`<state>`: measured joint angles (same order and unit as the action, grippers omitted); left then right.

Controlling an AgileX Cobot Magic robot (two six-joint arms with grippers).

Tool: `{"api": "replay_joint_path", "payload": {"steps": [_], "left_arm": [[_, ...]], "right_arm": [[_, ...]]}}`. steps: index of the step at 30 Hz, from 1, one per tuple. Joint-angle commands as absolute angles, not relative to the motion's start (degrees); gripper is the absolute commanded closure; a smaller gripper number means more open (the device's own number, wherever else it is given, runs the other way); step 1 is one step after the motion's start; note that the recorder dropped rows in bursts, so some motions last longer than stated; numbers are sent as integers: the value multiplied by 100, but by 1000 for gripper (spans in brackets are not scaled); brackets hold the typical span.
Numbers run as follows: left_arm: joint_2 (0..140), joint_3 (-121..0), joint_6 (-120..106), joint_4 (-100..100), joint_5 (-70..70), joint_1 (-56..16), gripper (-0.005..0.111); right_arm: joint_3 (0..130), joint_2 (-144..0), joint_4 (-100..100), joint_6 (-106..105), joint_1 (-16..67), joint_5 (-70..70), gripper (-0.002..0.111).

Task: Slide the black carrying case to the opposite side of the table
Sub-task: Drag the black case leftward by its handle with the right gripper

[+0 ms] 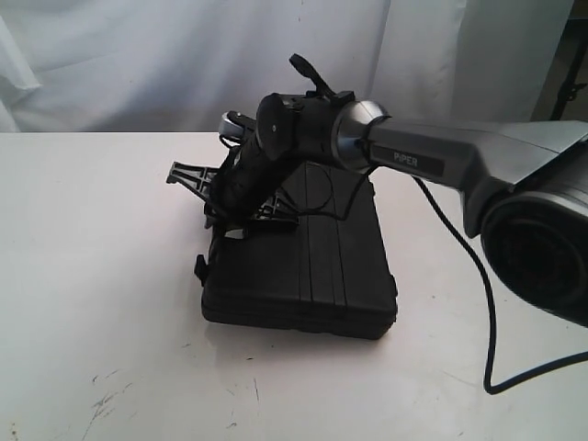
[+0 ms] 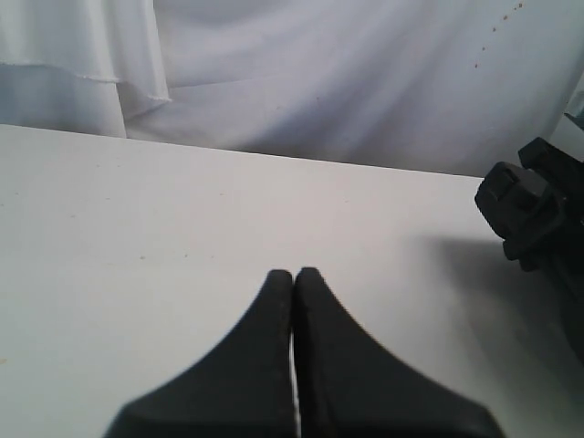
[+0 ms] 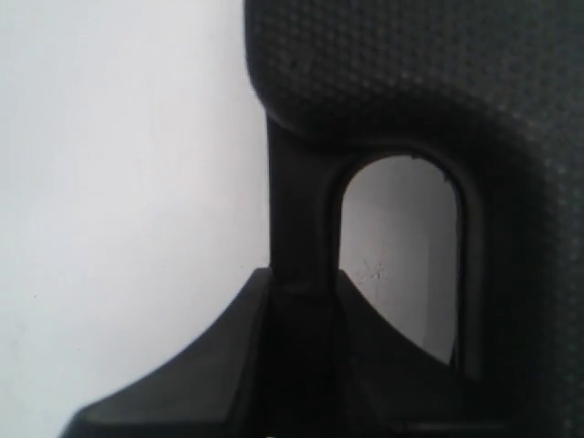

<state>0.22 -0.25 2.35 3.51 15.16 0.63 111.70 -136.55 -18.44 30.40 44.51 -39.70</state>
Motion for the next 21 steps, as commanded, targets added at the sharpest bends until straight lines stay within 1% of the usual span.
{"api": "replay_joint_path", "payload": {"steps": [1,9,11,13,17,19,21], "left_arm": [[0,0,246,369,1526,74,107],[0,0,246,369,1526,74,107],[0,0,246,369,1526,74,107],[0,0,246,369,1526,74,107],[0,0,246,369,1526,74,107],[0,0,246,369,1526,74,107],[0,0,246,369,1526,74,107]], "right_arm": [[11197,-13830,-2138,3149,4466,-3427,108],[11197,-13961,-2099,3107,4466,-3307,108],[11197,-13989,-2113,2920,4466,-3297,107],[11197,-13989,-2251,2669,4466,-3297,101],[11197,-13989,-2476,2550,4432,-3297,83],[11197,-13989,-2490,2550,4419,-3297,77],[11197,-13989,-2490,2550,4419,-3297,73]]}}
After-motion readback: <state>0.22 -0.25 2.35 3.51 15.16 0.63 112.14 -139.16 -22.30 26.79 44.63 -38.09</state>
